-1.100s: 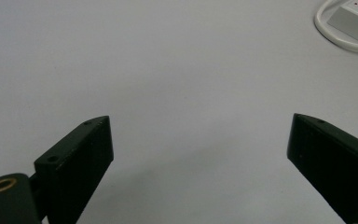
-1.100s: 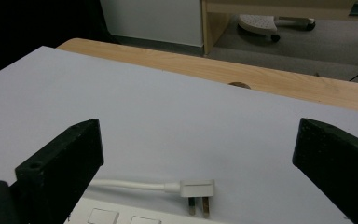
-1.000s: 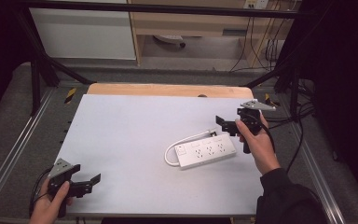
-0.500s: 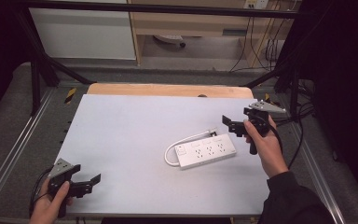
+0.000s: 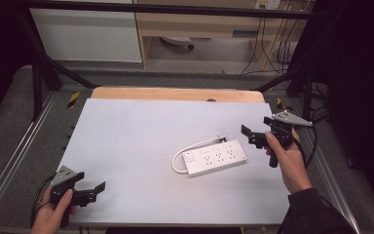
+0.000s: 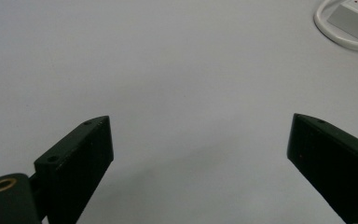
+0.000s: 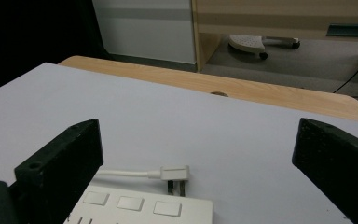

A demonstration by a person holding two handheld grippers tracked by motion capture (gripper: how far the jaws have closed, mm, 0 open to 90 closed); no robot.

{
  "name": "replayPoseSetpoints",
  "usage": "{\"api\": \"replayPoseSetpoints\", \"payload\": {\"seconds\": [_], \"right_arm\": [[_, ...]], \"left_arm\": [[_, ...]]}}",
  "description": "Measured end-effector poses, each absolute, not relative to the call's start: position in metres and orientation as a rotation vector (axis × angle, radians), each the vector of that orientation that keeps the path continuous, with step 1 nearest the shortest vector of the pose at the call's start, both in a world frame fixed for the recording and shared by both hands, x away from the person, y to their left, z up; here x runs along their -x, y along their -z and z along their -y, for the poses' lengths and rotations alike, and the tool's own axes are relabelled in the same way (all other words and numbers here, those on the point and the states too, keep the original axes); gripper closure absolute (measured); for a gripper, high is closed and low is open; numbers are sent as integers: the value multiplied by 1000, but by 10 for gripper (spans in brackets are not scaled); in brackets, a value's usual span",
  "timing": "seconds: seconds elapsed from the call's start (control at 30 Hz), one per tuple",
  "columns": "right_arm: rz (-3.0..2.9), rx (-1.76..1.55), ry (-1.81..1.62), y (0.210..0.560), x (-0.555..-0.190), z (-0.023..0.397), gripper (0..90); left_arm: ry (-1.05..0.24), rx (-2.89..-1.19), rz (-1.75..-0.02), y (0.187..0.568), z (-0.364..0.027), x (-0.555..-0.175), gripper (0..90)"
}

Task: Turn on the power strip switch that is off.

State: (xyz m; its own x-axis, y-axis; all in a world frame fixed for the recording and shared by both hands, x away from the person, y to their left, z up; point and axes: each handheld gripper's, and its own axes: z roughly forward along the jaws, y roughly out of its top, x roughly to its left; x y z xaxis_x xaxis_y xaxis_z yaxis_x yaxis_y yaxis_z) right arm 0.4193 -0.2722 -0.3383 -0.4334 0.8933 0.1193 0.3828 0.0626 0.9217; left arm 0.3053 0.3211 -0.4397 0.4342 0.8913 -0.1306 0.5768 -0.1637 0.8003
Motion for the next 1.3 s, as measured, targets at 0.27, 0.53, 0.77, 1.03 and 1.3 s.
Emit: {"api": "replayPoseSetpoints", "payload": {"seconds": [0.27,0.53,0.77,1.03,1.3], "right_arm": [[-1835,-1274,-1362,344,-406,285,22],[-1816,-1280,-1369,351,-393,296,24],[-1823,-1279,-1353,361,-382,302,28],[-1828,-1255,-1345,370,-369,309,37],[-1831,-1263,-1335,387,-359,314,41]], "left_arm": [[-479,-1859,-1250,440,-321,-305,69],[-478,-1859,-1250,440,-321,-305,69],[-477,-1860,-1251,440,-321,-305,69],[-477,-1859,-1251,440,-321,-305,69],[-476,-1860,-1251,440,-321,-305,69]]}}
